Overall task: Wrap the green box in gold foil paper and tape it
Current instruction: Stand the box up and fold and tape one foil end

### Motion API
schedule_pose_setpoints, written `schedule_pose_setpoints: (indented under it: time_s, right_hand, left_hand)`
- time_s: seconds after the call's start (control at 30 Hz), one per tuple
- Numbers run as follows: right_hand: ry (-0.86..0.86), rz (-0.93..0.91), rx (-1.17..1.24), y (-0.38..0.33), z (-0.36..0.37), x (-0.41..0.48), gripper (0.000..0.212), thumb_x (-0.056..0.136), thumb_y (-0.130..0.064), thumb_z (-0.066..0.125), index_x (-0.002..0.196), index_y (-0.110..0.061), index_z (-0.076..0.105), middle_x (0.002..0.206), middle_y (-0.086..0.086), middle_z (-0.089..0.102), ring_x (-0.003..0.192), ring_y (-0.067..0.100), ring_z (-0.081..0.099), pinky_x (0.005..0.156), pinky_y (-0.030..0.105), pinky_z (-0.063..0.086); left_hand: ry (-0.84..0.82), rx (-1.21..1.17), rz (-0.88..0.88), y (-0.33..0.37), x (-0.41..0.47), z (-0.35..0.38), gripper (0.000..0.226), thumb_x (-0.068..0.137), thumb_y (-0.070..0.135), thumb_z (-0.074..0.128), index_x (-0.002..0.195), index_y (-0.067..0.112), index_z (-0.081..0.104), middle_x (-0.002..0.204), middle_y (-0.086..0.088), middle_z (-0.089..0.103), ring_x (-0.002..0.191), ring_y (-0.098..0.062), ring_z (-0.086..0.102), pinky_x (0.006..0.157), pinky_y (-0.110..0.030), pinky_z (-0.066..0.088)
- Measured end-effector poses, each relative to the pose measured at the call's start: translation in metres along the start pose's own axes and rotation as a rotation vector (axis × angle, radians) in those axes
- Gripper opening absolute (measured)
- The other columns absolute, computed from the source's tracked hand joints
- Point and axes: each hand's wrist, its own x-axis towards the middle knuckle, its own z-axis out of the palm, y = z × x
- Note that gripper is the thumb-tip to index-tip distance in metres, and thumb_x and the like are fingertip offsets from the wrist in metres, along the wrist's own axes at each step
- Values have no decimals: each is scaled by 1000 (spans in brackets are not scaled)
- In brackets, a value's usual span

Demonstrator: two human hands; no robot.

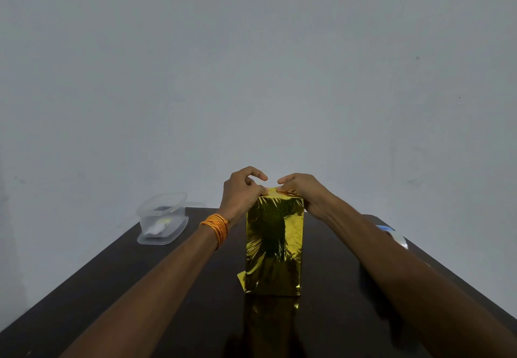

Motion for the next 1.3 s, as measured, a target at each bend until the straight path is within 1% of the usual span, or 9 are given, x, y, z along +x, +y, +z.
schedule_pose_setpoints:
  time_s: [0.07, 0.2, 0.33, 0.4, 0.53, 0.8, 0.93, 1.13, 1.3]
  right_hand:
    - [-5, 12, 14, 2, 0, 0, 17, 84, -7, 75, 101, -9, 73, 113, 16, 68, 110, 33, 63, 92, 47, 54]
    - [23, 39, 52, 3, -5, -5, 28, 84, -21, 77, 107, -9, 69, 108, 12, 71, 98, 25, 67, 80, 40, 56]
    - [29, 97, 14, 1, -13, -11, 30, 81, -23, 80, 106, -11, 68, 106, 8, 69, 97, 24, 64, 91, 43, 52]
    - [19, 109, 10, 1, -15, -15, 30, 82, -21, 79, 108, -9, 67, 103, 8, 66, 92, 22, 63, 84, 40, 53]
    - [17, 96, -11, -2, -13, -21, 27, 87, -16, 75, 109, -3, 67, 89, 7, 64, 73, 15, 62, 49, 21, 47]
    - [40, 34, -86, -3, -7, -19, 31, 85, -28, 77, 103, -5, 67, 89, 8, 67, 72, 16, 63, 59, 25, 49]
    - [23, 47, -97, -5, -9, -19, 28, 84, -19, 78, 103, -2, 68, 83, 5, 64, 66, 13, 61, 50, 21, 47]
    - [20, 47, -69, 0, -11, -18, 34, 83, -21, 79, 108, 0, 69, 86, 5, 65, 79, 17, 64, 63, 27, 49]
    - [14, 47, -76, 3, -14, -20, 39, 77, -28, 83, 107, -7, 71, 108, 5, 68, 103, 22, 63, 84, 38, 52]
  left_hand:
    - [6, 12, -6, 2, 0, 1, 21, 78, 6, 75, 97, 16, 71, 71, -2, 59, 66, -13, 57, 58, -19, 42]
    - [15, 42, -17, 6, 0, 2, 15, 78, 4, 73, 91, 12, 73, 70, 2, 57, 66, -11, 55, 56, -17, 40]
    - [10, 48, -34, 8, 2, 2, 11, 78, 4, 73, 88, 9, 74, 74, 5, 59, 69, -9, 56, 55, -16, 38]
    - [13, 53, -49, 9, 3, 2, 10, 78, 4, 72, 86, 9, 75, 76, 5, 62, 70, -9, 57, 54, -15, 37]
    - [13, 70, -53, 9, 3, 3, 8, 80, 3, 70, 84, 8, 76, 75, 5, 65, 71, -8, 59, 55, -13, 38]
    - [20, 73, -55, 5, 7, 3, 11, 79, 2, 69, 80, 9, 78, 90, -3, 74, 87, -14, 65, 61, -16, 43]
    - [18, 101, -45, 5, 8, 5, 10, 80, 3, 70, 79, 10, 78, 91, -2, 74, 85, -13, 65, 59, -16, 43]
    - [11, 162, 21, 7, 4, 8, 14, 83, 3, 65, 80, 10, 77, 85, -1, 71, 75, -12, 61, 59, -20, 42]
    - [106, 198, 122, 4, -7, 14, 24, 94, 6, 53, 90, 18, 73, 88, -3, 68, 74, -22, 62, 64, -30, 48]
